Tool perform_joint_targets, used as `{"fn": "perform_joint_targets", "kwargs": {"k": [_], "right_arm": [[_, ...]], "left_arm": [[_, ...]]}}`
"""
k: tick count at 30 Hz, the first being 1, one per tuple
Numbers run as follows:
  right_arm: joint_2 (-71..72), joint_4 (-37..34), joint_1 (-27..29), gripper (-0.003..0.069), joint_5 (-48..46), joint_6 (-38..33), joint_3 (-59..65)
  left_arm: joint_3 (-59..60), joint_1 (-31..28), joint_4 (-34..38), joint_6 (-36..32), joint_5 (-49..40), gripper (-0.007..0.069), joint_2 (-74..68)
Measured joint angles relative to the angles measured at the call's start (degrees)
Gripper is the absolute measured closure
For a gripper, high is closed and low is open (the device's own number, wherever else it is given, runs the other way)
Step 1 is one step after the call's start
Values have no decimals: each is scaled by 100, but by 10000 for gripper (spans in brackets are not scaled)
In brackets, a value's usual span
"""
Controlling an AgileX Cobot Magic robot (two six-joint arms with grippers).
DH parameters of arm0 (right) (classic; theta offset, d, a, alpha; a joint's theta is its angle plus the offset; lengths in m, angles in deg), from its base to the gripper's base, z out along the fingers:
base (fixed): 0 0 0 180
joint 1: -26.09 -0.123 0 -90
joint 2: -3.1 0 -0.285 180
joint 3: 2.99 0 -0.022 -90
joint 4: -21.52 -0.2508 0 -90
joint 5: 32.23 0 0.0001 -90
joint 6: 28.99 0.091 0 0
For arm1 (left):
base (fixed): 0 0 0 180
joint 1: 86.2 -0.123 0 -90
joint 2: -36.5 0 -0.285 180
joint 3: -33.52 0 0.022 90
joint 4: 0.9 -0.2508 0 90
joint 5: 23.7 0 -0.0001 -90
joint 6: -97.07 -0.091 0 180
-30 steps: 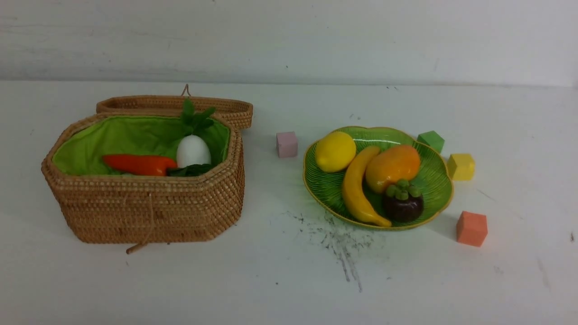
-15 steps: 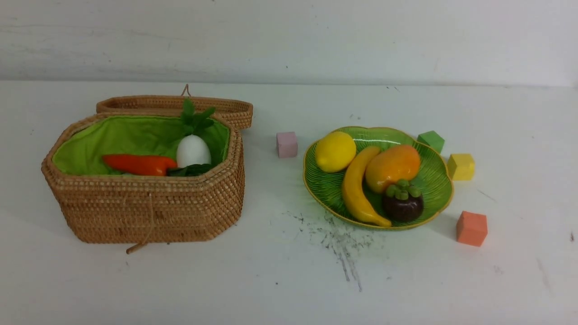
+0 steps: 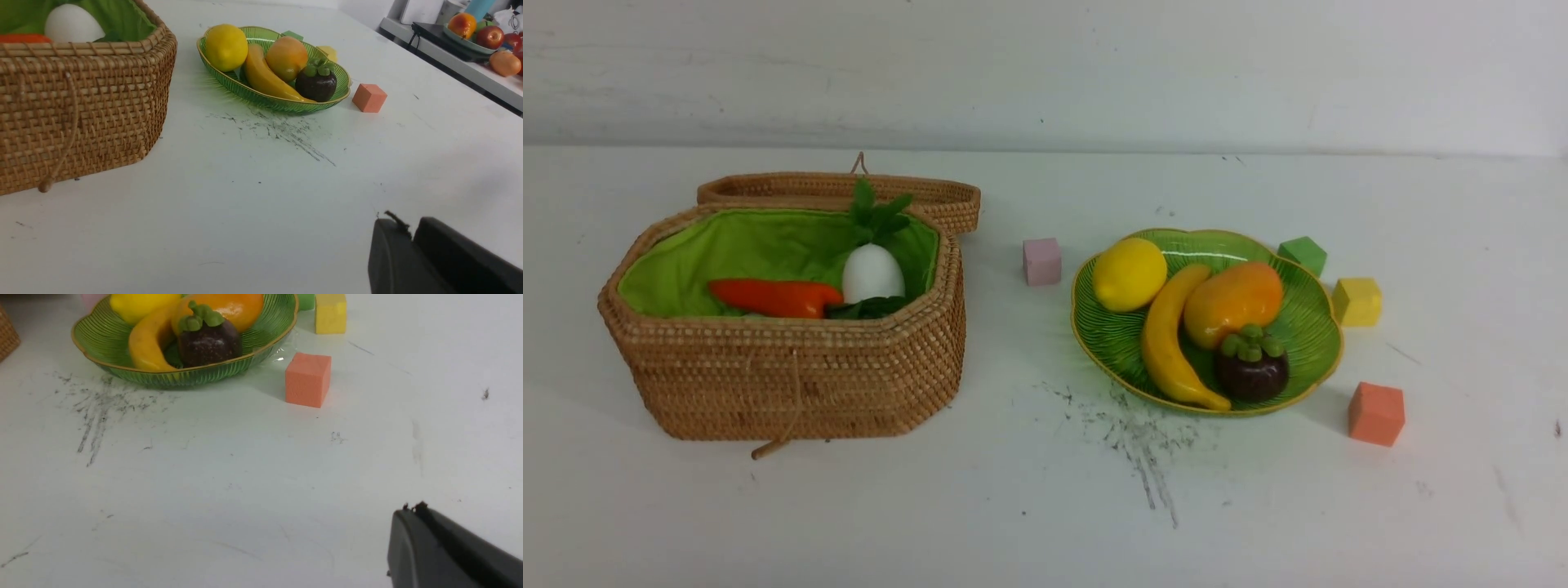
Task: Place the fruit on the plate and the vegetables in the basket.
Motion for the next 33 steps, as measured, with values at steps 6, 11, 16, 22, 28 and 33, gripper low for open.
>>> {"fn": "perform_joint_targets", "kwargs": {"k": [6, 11, 16, 22, 28, 33], "right_arm": [[0, 5, 0, 672, 0, -16, 0], [0, 5, 0, 669, 0, -16, 0], [0, 5, 0, 664, 0, -16, 0], [0, 5, 0, 658, 0, -16, 0], [0, 5, 0, 654, 5, -19, 0], [0, 5, 5, 650, 5, -19, 0]], "left_arm": [[0, 0, 0, 0, -4, 547, 0], [0, 0, 0, 0, -4, 543, 0], [11, -144, -209, -130, 1, 543, 0], [20, -1781, 368, -548, 253, 638, 97], [575, -3450, 1638, -2020, 405, 638, 300], [1005, -3913, 2037, -2305, 161, 638, 300]]}}
